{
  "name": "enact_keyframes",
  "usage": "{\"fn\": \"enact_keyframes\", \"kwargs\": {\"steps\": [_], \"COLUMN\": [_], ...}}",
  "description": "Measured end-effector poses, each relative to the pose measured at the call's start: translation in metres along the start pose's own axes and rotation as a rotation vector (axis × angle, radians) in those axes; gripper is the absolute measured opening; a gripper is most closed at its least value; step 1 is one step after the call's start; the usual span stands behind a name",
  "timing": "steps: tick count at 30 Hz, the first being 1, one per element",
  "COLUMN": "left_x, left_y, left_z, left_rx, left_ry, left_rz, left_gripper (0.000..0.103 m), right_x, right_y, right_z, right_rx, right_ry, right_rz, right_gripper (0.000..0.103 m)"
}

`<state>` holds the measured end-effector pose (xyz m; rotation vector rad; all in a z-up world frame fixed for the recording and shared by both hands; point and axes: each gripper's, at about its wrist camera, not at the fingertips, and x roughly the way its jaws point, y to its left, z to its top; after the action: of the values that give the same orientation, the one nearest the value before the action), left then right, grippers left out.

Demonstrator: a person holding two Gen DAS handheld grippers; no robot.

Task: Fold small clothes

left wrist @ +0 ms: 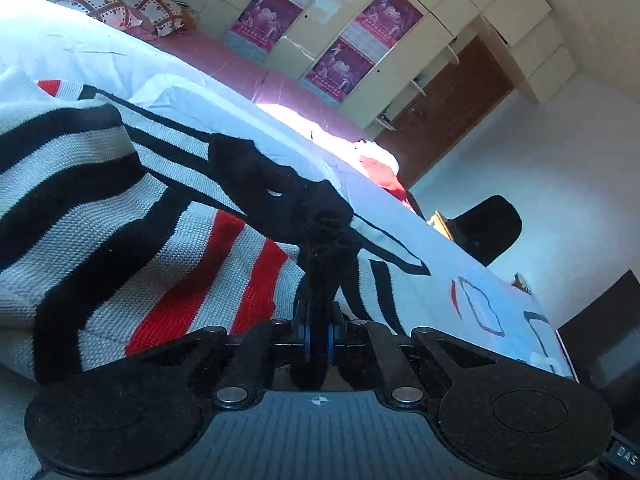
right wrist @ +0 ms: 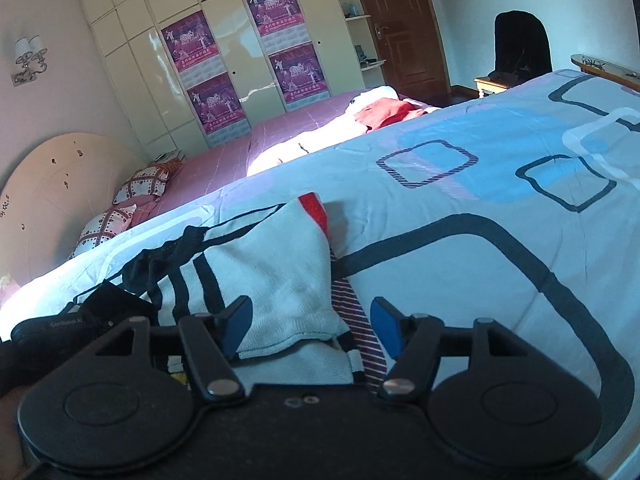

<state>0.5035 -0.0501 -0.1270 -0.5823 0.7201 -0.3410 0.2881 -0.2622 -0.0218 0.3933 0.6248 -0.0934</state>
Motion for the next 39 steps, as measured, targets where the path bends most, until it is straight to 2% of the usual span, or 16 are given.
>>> {"fn": "enact_keyframes", "kwargs": {"steps": [2,3,4,6,9,11,14,22,24,25,27,30,32,34,36,39], "left_x": [-0.036,-0.058,-0.083,-0.128,-0.18,-0.197,-0.207,-0.174,-0.167,-0.165,-0.163,-0.163,-0.163,-0.161,-0.16,-0.158], "left_y": [0.002,0.004,0.009,0.029,0.073,0.103,0.136,0.159,0.161,0.162,0.163,0.158,0.158,0.156,0.154,0.152], "left_z": [0.005,0.005,0.009,0.011,0.012,0.015,0.016,0.028,0.031,0.032,0.032,0.03,0.03,0.031,0.03,0.027], "left_rx": [0.036,0.059,0.09,0.16,0.237,0.2,0.162,0.183,0.192,0.192,0.2,0.22,0.2,0.179,0.187,0.199], "left_ry": [-0.05,-0.085,-0.13,-0.164,-0.194,-0.181,-0.181,-0.175,-0.165,-0.159,-0.156,-0.164,-0.158,-0.157,-0.153,-0.149], "left_rz": [-0.003,0.012,0.027,0.057,0.239,0.323,0.373,0.379,0.384,0.384,0.384,0.395,0.387,0.378,0.38,0.382], "left_gripper": [0.046,0.082,0.089,0.088,0.075,0.073,0.072,0.071,0.063,0.061,0.061,0.058,0.057,0.057,0.057,0.057], "right_x": [0.003,0.006,0.01,0.019,0.04,0.053,0.066,0.09,0.101,0.107,0.105,0.073,0.05,0.034,0.039,0.088], "right_y": [0.005,0.01,0.018,0.036,0.069,0.086,0.099,0.094,0.103,0.111,0.135,0.169,0.173,0.16,0.138,0.101], "right_z": [0.001,0.002,0.001,-0.001,-0.011,-0.019,-0.028,-0.035,-0.033,-0.029,-0.016,0.01,0.025,0.033,0.028,0.009], "right_rx": [0.027,0.034,0.031,0.015,-0.011,-0.014,0.026,0.184,0.158,0.12,0.022,-0.126,-0.155,-0.168,-0.165,-0.087], "right_ry": [0.003,0.008,0.016,0.042,0.105,0.134,0.166,0.213,0.231,0.242,0.188,0.028,-0.056,-0.112,-0.105,0.093], "right_rz": [0.045,0.069,0.092,0.149,0.227,0.256,0.263,0.271,0.268,0.265,0.276,0.352,0.384,0.357,0.284,0.173], "right_gripper": [0.065,0.065,0.065,0.065,0.065,0.065,0.065,0.055,0.033,0.007,0.007,0.007,0.007,0.007,0.007,0.007]}}
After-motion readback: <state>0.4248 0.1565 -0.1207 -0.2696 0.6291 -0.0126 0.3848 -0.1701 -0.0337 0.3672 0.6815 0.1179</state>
